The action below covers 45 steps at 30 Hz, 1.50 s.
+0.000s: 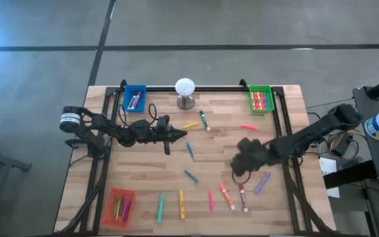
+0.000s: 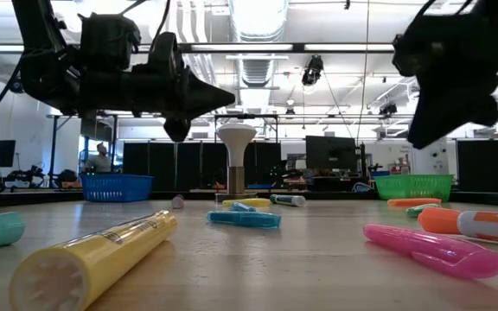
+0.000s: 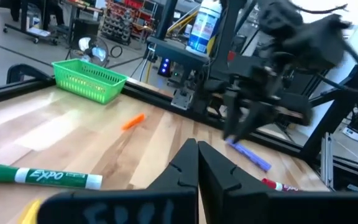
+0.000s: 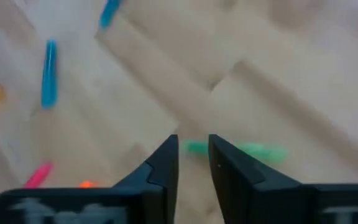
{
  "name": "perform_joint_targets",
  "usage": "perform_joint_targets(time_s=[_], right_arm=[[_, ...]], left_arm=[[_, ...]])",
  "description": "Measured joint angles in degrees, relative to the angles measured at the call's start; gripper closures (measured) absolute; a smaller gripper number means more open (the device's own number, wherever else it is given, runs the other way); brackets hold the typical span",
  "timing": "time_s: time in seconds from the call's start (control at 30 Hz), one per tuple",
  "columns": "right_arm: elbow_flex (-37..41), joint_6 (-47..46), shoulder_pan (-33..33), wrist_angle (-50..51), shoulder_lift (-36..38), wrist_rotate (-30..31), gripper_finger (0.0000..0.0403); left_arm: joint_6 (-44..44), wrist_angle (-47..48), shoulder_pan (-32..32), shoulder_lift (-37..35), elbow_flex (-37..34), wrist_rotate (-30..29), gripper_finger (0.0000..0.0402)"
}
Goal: Pick & Place Markers
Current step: Put the orange marker pen into the blue bin
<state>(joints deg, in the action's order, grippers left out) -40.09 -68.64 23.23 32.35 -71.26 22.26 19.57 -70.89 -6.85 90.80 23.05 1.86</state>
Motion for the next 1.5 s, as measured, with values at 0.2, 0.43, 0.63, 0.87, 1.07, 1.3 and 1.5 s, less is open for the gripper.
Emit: perform_joint_targets(time_s=[0.2,0.43,0.63,0.87,1.07,1.3,1.5], right_arm=[[-9.3,-9.1,6.6,1.8,-12.7,-3.7,0.0265],[-21.3,-13.3,10.6,5.3,-24.9,-13.6,0.0218],[-30.3,-16.9,12.5,11.3,-32.1,-15.4,0.0209],[-33.7,-19.5,13.3,12.0,-38.2,-19.1,0.0230],[-34.7,-19.0,13.6,11.8,-42.2,-23.2,0.0252],[-34.8,-12.1,13.0,12.5,-43.2,-26.8,0.0308],[-33.5,-0.4,11.0,11.6,-37.6,-25.7,0.0350]], left_arm=[[0.0,0.5,0.0,0.0,-0.1,0.0,0.0401],[0.1,0.8,0.0,0.0,-0.2,0.0,0.0401],[1.4,0.6,0.2,0.0,-0.6,0.0,0.0401],[2.0,0.6,0.3,0.0,-0.9,0.0,0.0401],[2.1,0.7,0.3,0.0,-1.0,0.0,0.0401],[2.8,1.1,0.3,0.0,-1.6,0.0,0.0401],[2.0,2.0,0.3,0.0,-2.0,0.0,0.0401]])
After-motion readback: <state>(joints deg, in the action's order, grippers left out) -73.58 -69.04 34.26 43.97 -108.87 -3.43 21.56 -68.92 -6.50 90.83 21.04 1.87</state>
